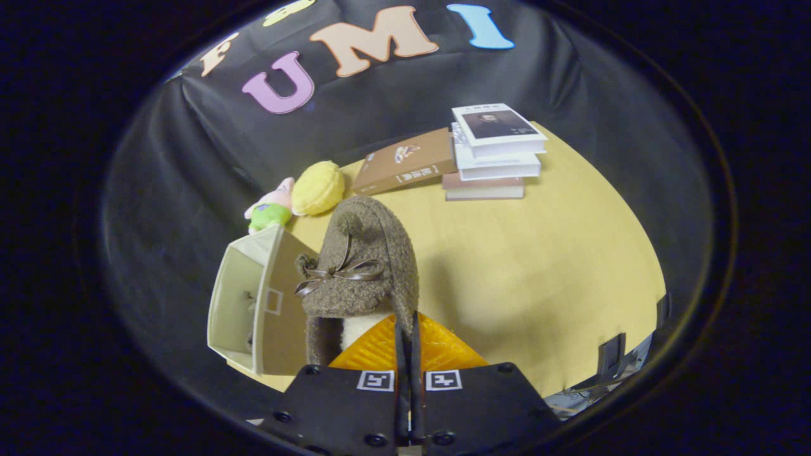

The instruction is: Open the storage box then place both shoes into the box .Put the left shoe in first, then the right shoe, with the right side of both shoes facing outward in a uniform manner.

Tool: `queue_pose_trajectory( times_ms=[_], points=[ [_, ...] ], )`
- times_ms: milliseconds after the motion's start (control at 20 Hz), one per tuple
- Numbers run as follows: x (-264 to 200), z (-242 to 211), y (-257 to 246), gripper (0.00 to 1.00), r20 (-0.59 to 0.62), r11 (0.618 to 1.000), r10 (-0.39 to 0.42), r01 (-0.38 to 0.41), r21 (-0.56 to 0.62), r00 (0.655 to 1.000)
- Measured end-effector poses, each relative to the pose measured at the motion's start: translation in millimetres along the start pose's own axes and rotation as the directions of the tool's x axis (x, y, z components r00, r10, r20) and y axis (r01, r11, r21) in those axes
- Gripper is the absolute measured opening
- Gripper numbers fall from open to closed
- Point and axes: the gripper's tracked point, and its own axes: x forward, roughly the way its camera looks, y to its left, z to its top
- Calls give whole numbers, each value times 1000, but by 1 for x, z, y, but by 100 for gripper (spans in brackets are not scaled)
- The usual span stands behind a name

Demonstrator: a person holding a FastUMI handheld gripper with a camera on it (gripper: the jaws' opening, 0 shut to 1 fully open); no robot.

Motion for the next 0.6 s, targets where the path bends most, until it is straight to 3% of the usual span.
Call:
queue_pose_trajectory(
  times_ms=[600],
  points=[
    [-1,7,156,4,30,981,194,-194,28,981]
  ],
)
